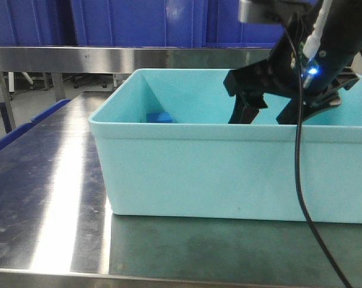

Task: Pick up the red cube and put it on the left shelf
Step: 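Lower the open right gripper into the teal bin over the red cube, then close the right gripper on the red cube and start lifting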

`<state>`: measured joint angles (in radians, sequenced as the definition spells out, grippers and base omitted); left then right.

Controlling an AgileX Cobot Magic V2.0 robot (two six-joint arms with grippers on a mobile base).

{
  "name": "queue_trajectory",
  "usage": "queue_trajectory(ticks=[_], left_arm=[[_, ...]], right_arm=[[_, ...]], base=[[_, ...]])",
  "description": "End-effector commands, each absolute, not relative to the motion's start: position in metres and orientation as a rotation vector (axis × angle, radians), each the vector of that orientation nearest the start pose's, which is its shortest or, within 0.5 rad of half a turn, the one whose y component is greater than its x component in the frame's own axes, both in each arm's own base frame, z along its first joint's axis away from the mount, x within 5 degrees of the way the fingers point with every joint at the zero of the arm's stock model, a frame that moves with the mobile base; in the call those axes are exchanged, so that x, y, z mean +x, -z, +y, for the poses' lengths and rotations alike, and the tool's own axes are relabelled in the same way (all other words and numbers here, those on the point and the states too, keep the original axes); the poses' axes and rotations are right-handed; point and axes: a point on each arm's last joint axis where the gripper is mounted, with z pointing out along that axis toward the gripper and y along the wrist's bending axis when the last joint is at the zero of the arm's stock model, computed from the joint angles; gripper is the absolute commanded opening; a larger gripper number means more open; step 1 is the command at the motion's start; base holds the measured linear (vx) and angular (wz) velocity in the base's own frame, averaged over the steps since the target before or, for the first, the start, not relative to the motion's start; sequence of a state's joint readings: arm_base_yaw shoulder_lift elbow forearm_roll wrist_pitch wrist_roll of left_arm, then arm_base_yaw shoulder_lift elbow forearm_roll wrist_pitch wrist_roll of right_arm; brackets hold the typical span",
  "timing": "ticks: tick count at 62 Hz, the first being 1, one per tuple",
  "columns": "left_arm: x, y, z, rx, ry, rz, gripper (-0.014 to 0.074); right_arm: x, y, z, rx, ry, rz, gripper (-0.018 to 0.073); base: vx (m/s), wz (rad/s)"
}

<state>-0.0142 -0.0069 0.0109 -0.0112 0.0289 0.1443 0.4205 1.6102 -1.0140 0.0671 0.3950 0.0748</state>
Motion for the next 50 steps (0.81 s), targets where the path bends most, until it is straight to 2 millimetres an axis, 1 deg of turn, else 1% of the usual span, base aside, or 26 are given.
queue_trajectory(ticks=[1,20,50], left_arm=[[0.057,-0.208,-0.001,0.108,-0.089,1.445,0.0106],[0.057,-0.208,-0.001,0.108,-0.089,1.445,0.0106],[0.057,-0.208,-0.001,0.108,-0.089,1.445,0.0106]], right_arm=[[0.312,-0.25,0.142,-0.348,-0.295,2.362,0.0593],[0.317,-0.231,0.144,-0.353,-0.282,2.415,0.0593],[0.32,-0.229,0.145,-0.35,-0.284,2.4,0.0592]], base=[[0.0,0.0],[0.0,0.0],[0.0,0.0]])
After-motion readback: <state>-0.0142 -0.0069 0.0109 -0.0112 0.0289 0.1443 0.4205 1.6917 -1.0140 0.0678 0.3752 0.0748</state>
